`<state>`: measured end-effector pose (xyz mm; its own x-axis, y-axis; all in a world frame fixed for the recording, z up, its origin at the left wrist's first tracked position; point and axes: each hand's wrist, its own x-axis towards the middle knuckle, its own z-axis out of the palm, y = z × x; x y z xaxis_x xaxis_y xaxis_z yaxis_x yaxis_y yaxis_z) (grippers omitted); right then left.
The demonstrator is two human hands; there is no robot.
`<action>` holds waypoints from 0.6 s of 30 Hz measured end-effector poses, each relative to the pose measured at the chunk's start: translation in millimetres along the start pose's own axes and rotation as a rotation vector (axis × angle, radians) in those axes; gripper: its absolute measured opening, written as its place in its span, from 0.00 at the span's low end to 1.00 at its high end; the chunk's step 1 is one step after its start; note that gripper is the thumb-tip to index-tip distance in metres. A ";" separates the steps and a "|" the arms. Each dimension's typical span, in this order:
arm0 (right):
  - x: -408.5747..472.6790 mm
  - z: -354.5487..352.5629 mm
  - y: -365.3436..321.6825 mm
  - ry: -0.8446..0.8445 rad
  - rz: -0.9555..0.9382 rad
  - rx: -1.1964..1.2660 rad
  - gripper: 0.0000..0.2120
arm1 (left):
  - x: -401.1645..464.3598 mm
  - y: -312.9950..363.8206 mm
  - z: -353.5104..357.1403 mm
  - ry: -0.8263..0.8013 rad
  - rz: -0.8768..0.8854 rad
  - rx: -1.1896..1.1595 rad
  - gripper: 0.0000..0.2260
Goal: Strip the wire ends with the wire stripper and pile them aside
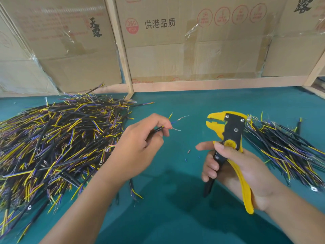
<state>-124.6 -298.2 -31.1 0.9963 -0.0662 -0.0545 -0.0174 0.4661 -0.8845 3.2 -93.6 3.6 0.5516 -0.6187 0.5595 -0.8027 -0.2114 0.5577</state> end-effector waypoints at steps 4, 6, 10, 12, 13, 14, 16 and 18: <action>-0.6 -2.6 3.2 -0.061 0.032 -0.042 0.17 | 0.6 -0.2 2.5 0.016 0.007 0.056 0.13; -2.3 -3.3 4.9 -0.127 0.041 -0.088 0.18 | 0.6 1.6 2.8 0.008 0.028 0.083 0.13; -3.3 -4.0 7.1 -0.195 0.046 -0.133 0.21 | 0.2 5.9 5.9 -0.027 0.065 0.122 0.13; -3.5 -4.7 7.1 -0.203 0.048 -0.126 0.21 | -0.4 7.3 7.3 -0.039 0.081 0.130 0.12; -3.6 -4.7 7.0 -0.208 0.048 -0.125 0.21 | -0.7 7.6 7.6 -0.043 0.083 0.129 0.11; -3.9 -4.4 6.9 -0.214 0.049 -0.124 0.22 | -0.7 7.7 7.9 -0.046 0.083 0.130 0.12; -4.1 -4.0 7.1 -0.225 0.051 -0.122 0.22 | -0.7 8.1 8.4 -0.051 0.099 0.151 0.12; -4.8 -3.6 7.4 -0.237 0.053 -0.129 0.21 | -0.9 9.0 9.8 -0.056 0.124 0.172 0.11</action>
<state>-129.8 -297.6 -39.1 0.9853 0.1708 -0.0062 -0.0659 0.3465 -0.9357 -6.8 -102.4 2.1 0.4370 -0.6879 0.5795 -0.8930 -0.2546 0.3712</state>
